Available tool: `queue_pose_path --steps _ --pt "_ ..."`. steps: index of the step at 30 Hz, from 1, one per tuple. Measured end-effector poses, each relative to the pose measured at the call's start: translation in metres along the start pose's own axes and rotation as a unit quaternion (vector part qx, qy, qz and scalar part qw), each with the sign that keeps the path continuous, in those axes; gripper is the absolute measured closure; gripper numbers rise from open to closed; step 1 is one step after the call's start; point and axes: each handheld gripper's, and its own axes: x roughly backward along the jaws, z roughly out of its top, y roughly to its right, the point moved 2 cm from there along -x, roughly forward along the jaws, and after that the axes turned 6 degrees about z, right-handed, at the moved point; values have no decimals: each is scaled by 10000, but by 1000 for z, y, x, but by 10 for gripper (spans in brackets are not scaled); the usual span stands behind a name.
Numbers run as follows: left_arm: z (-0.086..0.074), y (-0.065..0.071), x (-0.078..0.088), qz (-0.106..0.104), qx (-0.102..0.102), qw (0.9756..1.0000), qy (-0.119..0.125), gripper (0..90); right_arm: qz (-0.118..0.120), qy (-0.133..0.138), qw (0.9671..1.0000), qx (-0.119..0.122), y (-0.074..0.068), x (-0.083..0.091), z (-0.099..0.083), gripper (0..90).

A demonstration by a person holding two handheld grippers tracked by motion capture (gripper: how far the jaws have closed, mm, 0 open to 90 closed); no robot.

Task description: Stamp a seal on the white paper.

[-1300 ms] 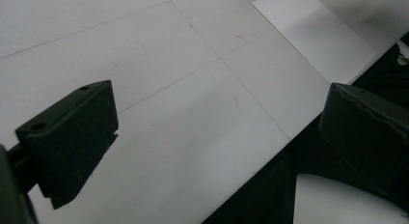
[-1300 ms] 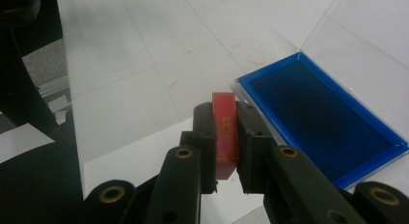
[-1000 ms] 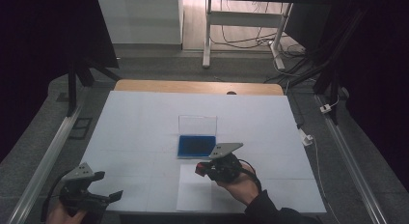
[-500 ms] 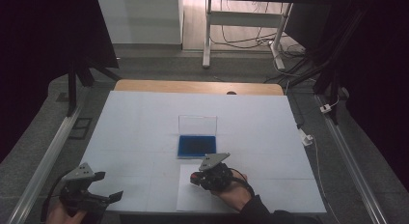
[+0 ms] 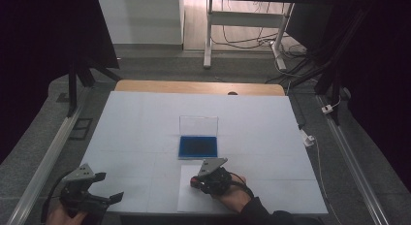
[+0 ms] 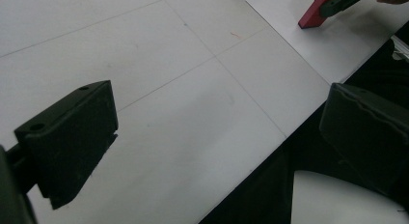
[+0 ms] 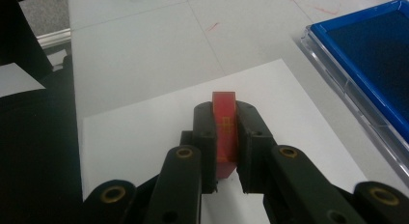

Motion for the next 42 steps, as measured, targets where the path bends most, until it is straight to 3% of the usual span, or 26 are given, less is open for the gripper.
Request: queue_pose_path --steps 3,7,17,26,31,34,38,42 --pt "0 1 0 -10 16 10000 -7 1 -1 -15 9999 -111 -1 0 0 798" --pt "0 0 0 -2 -4 10000 -16 2 -58 0 9999 -87 -2 -1 0 799" --pt "0 0 -1 5 -1 10000 -28 2 -359 -160 9990 213 -10 -1 1 799" --pt "1 0 -1 9 -4 10000 -34 3 65 57 9993 -375 2 0 -2 800" --pt "1 0 -1 3 11 10000 -35 3 228 131 9983 -515 7 0 -3 800" --pt "1 0 -1 4 6 10000 -38 3 134 85 9991 -391 4 0 -2 800" --pt "1 0 -2 9 0 10000 -46 4 -166 -35 9998 -69 -5 -2 0 799" --pt "1 0 -2 6 0 10000 -46 4 -132 -21 9997 -182 -3 -1 -1 798"
